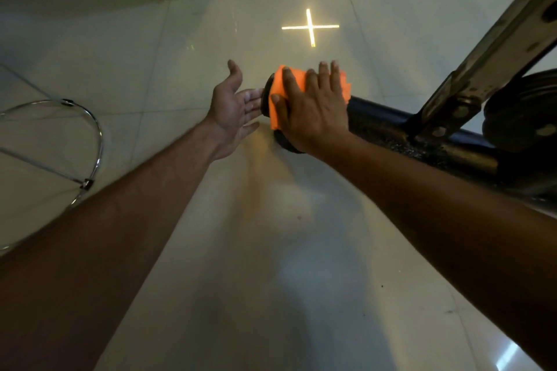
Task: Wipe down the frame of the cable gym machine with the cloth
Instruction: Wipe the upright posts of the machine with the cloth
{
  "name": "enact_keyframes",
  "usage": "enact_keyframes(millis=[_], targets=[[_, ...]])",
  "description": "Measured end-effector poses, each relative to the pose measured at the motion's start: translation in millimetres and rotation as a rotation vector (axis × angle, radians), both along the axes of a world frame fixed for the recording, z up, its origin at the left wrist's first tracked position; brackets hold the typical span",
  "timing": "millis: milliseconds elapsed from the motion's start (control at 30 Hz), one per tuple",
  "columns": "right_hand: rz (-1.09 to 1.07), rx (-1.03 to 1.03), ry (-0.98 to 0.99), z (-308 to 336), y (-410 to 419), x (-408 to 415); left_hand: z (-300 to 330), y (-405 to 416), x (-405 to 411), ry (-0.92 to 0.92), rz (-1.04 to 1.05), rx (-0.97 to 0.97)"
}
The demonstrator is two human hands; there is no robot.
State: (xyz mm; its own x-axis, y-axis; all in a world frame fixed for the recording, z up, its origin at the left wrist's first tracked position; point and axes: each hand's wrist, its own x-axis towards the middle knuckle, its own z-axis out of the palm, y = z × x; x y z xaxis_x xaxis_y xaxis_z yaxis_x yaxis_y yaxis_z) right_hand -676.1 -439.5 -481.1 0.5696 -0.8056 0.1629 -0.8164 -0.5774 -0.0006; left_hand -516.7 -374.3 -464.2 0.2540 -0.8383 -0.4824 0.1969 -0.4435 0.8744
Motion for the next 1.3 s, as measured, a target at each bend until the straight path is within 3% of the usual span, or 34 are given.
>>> enact_keyframes(millis=[133, 267, 433, 567, 867, 1100, 1300], targets=[[0.117, -0.037, 0.009, -1, -1, -16, -1, 1, -19, -0.092, 0.02, -0.08], [0.152, -0.13, -0.041, -12, 11, -91, -11, -3, -41, -0.34, 0.023, -0.219], [0.036, -0.101, 0.038, -15, 33, -152, -36, 9, -63, -1.096, -0.203, -0.176], [0.003, -0.116, 0.044, -12, 26, -110, -39, 10, -64, -1.406, -0.353, -0.301], [0.118, -0.151, 0.014, -27, 32, -164, -38, 2, -67, -1.421, -0.399, -0.408], [0.031, -0.114, -0.069, -15, 24, -108, -32, -12, -73, -1.4, -0.483, -0.47], [0.102, -0.109, -0.085, -22, 42, -159, -34, -6, -80, -1.373, -0.463, -0.462]])
